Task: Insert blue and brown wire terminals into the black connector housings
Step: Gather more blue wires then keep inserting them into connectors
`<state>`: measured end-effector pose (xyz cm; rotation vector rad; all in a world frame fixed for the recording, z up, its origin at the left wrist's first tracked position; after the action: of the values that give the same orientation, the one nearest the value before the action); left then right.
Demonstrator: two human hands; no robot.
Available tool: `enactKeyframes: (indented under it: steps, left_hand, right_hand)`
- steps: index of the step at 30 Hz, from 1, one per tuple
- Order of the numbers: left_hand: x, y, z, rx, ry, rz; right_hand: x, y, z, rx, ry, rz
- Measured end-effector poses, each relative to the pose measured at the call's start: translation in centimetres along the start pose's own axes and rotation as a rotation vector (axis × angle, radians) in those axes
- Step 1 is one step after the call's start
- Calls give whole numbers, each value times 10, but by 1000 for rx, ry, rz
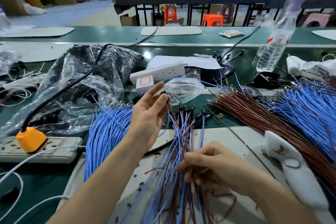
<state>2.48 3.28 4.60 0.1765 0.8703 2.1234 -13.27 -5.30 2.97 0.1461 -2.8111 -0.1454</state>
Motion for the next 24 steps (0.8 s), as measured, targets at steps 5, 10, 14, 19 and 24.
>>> enactKeyframes:
  steps: [5,10,14,19,24]
  left_hand:
    - [13,15,3,-734,313,-225]
    - [29,36,-6,-998,428,-508]
    - [33,39,-5,-967,405,-539]
    - [32,39,-6,-926,358,-559]
    - [31,39,-8,-861,287,-548]
  right_hand:
    - [-5,-12,-2,36,-331,454]
    - [-1,-10,-6,265,-600,665]
    - [1,-8,-3,332,-669,769]
    - [1,-4,0,403,-760,827]
    - [-1,-4,2,437,-787,805]
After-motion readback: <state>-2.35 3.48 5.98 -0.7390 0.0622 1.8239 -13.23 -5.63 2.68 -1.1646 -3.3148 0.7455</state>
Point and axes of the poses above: each hand's wrist, its own x-axis away from the middle knuckle, its own y-axis out of the palm, z = x × y, the point moved 1 cm from there along -x, towards the middle knuckle, and after that the axes turned 10 degrees about -z, right-handed, at the moved point
